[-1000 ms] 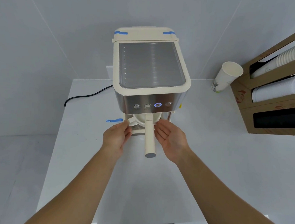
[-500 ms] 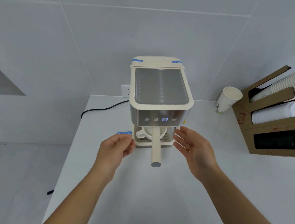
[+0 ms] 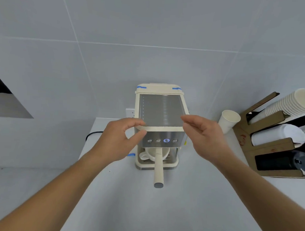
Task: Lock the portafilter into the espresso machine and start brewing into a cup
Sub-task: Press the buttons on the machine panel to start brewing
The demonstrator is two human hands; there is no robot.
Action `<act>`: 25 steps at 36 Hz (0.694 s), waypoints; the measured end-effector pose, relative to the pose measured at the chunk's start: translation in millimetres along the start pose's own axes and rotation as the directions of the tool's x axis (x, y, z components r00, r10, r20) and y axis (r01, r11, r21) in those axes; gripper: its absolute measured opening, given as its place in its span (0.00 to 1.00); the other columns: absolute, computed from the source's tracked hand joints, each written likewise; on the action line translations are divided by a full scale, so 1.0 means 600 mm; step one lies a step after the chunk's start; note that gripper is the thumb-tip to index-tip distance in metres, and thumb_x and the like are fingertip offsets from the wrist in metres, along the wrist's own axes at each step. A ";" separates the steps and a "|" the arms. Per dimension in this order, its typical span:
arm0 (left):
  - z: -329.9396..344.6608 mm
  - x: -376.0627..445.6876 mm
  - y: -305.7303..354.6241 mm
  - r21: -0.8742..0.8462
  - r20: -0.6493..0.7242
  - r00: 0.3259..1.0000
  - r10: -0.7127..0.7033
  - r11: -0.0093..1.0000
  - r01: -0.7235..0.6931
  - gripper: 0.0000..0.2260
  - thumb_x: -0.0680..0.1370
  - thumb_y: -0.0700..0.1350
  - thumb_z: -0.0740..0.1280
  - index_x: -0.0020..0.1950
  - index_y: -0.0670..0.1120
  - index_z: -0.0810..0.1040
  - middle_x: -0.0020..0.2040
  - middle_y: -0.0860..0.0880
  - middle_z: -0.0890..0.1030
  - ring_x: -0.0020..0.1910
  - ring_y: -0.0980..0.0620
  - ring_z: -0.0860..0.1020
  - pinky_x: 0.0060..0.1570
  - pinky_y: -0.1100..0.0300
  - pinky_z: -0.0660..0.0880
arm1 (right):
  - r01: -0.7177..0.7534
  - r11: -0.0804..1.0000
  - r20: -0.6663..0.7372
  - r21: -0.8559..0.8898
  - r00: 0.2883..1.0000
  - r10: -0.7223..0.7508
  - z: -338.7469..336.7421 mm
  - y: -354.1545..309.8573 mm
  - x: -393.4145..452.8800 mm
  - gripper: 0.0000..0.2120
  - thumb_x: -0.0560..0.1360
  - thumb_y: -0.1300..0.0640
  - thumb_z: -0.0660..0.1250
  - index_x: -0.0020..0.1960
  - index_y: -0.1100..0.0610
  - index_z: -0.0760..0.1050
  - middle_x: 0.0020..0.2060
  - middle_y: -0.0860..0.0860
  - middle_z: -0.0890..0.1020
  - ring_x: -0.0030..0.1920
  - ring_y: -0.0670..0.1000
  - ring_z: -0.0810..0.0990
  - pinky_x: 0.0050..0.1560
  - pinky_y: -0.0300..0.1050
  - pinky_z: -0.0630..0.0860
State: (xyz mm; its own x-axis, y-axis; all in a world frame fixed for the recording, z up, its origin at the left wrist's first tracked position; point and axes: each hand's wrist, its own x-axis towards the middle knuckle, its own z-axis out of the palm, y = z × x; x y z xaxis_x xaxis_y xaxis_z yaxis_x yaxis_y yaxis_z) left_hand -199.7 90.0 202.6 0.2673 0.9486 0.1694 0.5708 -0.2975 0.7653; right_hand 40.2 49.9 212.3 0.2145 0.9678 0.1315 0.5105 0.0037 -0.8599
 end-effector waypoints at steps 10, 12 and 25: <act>0.011 0.063 -0.012 0.367 0.229 0.964 0.137 0.905 -0.216 0.20 0.79 0.53 0.65 0.70 0.52 0.74 0.74 0.56 0.70 0.71 0.54 0.70 0.68 0.52 0.69 | 0.240 0.878 0.242 -0.415 0.959 -0.148 0.007 0.010 0.052 0.17 0.78 0.58 0.65 0.66 0.58 0.78 0.66 0.53 0.79 0.65 0.54 0.78 0.64 0.40 0.70; 0.018 0.071 -0.015 0.398 0.274 0.951 0.143 0.883 -0.248 0.20 0.79 0.53 0.63 0.71 0.53 0.72 0.75 0.55 0.69 0.72 0.53 0.69 0.68 0.52 0.69 | 0.286 0.842 0.308 -0.458 0.939 -0.151 0.012 0.014 0.056 0.19 0.78 0.57 0.64 0.68 0.58 0.76 0.70 0.54 0.76 0.68 0.55 0.75 0.69 0.48 0.70; 0.038 0.104 -0.042 0.475 0.426 0.873 0.239 0.761 -0.441 0.26 0.81 0.57 0.59 0.78 0.50 0.61 0.79 0.52 0.61 0.77 0.53 0.59 0.76 0.59 0.52 | 0.567 0.550 0.428 -0.613 0.824 -0.372 0.040 0.097 0.071 0.32 0.75 0.43 0.66 0.74 0.57 0.68 0.73 0.55 0.72 0.74 0.57 0.68 0.74 0.49 0.52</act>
State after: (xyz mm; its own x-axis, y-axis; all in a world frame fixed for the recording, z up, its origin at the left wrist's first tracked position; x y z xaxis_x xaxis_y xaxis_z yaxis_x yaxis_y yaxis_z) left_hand -179.8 154.5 180.0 0.7005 0.7106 0.0664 0.6858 -0.6960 0.2126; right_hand 58.8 97.4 156.1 -0.3695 0.9035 0.2172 0.9130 0.3965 -0.0961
